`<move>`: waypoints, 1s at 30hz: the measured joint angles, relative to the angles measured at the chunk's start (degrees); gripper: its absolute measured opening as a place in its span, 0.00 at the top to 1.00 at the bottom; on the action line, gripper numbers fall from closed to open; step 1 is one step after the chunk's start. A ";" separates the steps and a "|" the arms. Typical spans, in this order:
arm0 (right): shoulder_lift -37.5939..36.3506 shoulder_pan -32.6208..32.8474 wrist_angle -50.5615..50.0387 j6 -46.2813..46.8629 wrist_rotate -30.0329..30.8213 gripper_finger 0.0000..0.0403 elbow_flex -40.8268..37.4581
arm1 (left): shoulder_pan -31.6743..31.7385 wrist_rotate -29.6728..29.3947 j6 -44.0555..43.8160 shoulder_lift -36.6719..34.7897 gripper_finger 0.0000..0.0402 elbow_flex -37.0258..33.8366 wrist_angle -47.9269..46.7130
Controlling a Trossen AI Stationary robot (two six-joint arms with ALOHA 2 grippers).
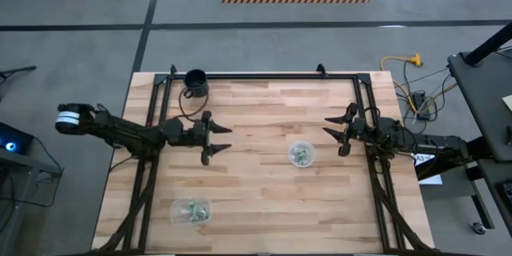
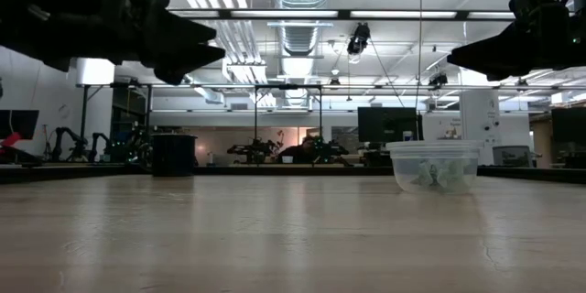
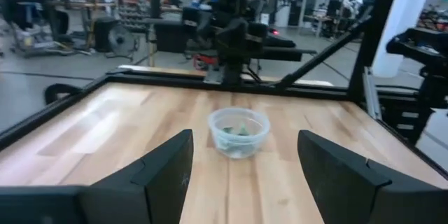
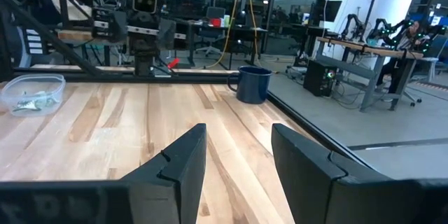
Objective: Pick and place Stevia / Truvia into bins
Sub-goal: Return to Home Position
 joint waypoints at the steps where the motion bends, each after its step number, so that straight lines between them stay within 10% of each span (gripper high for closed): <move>1: -0.01 0.02 0.00 -0.01 0.00 0.62 0.00 | 0.72 0.18 -0.03 -1.08 0.40 -0.86 0.09; 30: -0.02 0.01 0.00 0.00 0.00 0.62 -0.01 | 3.99 13.98 1.02 -49.58 0.40 -9.45 -19.36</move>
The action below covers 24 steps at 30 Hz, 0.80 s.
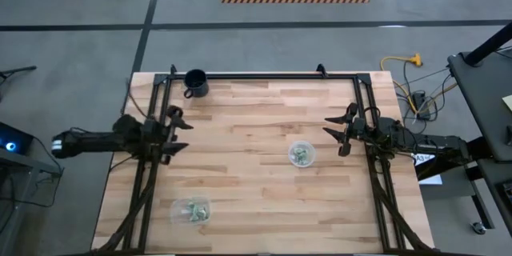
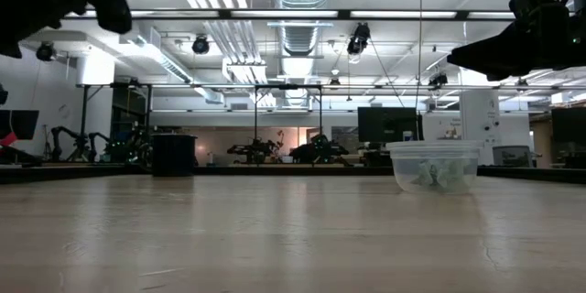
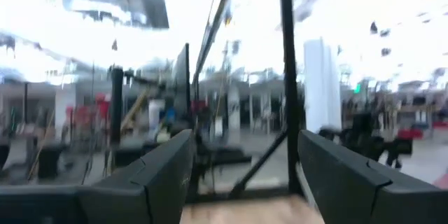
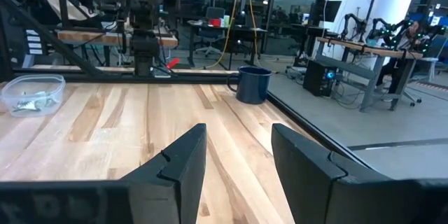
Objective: Pick and place Stevia / Truvia into bins
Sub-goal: Return to Home Position
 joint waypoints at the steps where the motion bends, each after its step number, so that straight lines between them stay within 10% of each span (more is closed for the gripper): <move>1: 0.00 -0.01 0.00 0.00 0.00 0.62 0.00 | -0.03 0.13 -0.02 -1.75 0.40 -0.02 -1.28; 8: 0.00 0.00 0.00 -0.01 0.00 0.62 0.00 | 0.01 -0.40 -0.06 -12.83 0.40 -0.24 -11.73; 24: 0.05 0.01 -0.02 -0.01 0.00 0.62 -0.01 | -0.04 -5.42 3.39 -12.02 0.40 -1.53 -14.29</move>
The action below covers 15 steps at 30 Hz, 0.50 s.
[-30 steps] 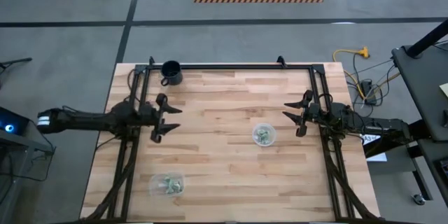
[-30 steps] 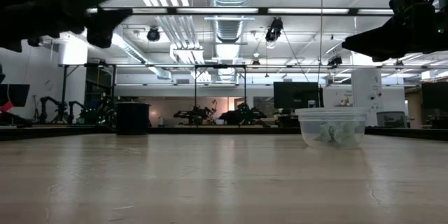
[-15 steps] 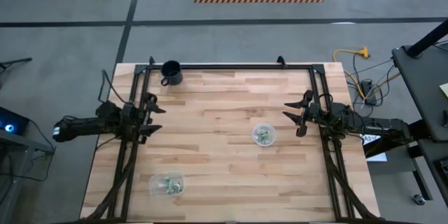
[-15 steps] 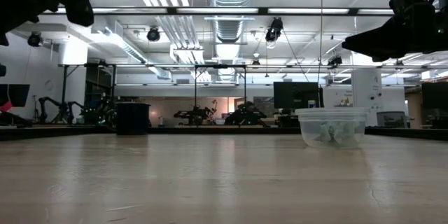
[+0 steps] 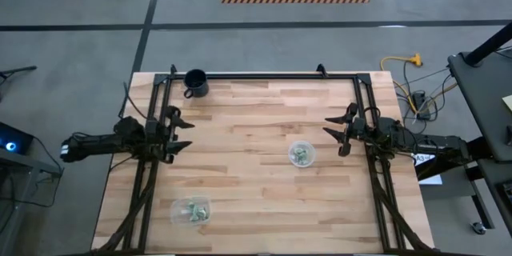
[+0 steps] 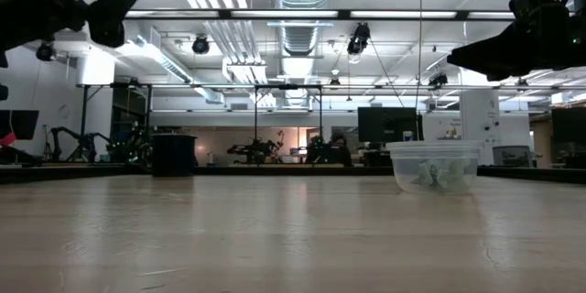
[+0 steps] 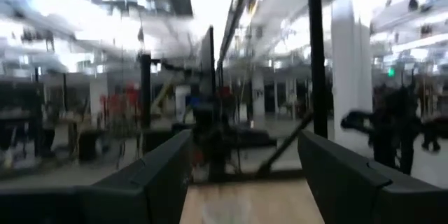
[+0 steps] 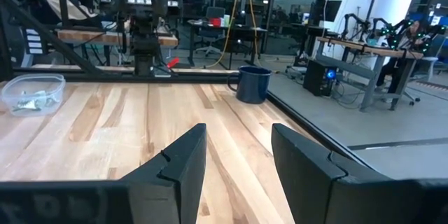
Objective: Pick and place Stevia / Truvia into bins
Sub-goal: Return to Home Position
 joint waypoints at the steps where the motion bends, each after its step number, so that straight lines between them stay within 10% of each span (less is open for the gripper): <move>1: -0.01 0.00 0.00 0.01 0.00 0.62 0.00 | 0.02 -0.02 0.03 -0.06 0.40 0.00 -1.66; 15: -0.05 0.00 0.02 0.01 0.00 0.62 0.02 | 0.06 -5.63 3.07 0.14 0.40 -0.07 -18.45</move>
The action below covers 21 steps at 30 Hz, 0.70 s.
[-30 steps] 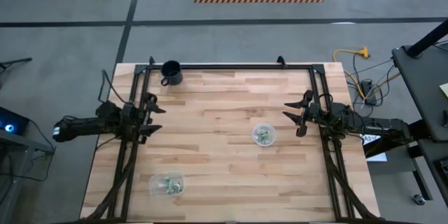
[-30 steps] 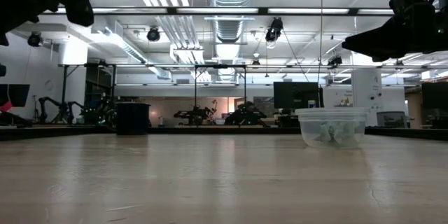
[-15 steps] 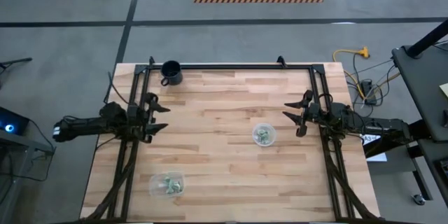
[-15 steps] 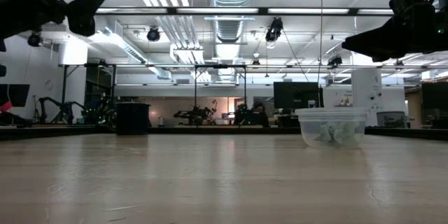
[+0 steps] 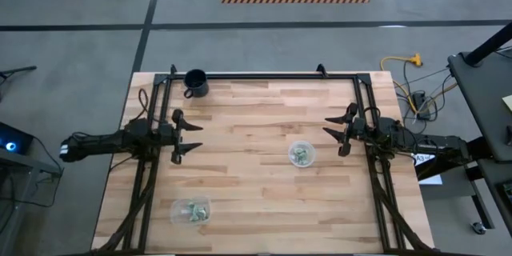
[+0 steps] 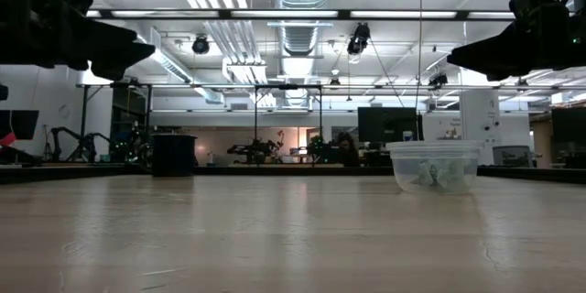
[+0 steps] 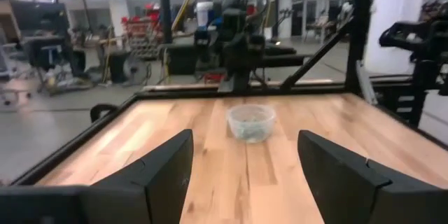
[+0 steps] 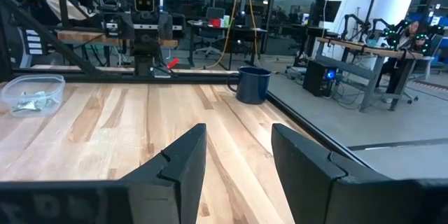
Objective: Pick and place Stevia / Truvia into bins
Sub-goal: Return to Home Position
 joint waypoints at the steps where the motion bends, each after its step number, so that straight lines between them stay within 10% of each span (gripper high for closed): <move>1: 0.00 0.00 0.00 0.00 0.00 0.62 0.00 | -0.01 -0.40 0.04 0.20 0.40 0.00 -0.03; 21: 0.00 -0.02 0.00 0.00 0.00 0.62 -0.01 | -0.06 -1.48 -0.44 6.39 0.40 -0.09 0.60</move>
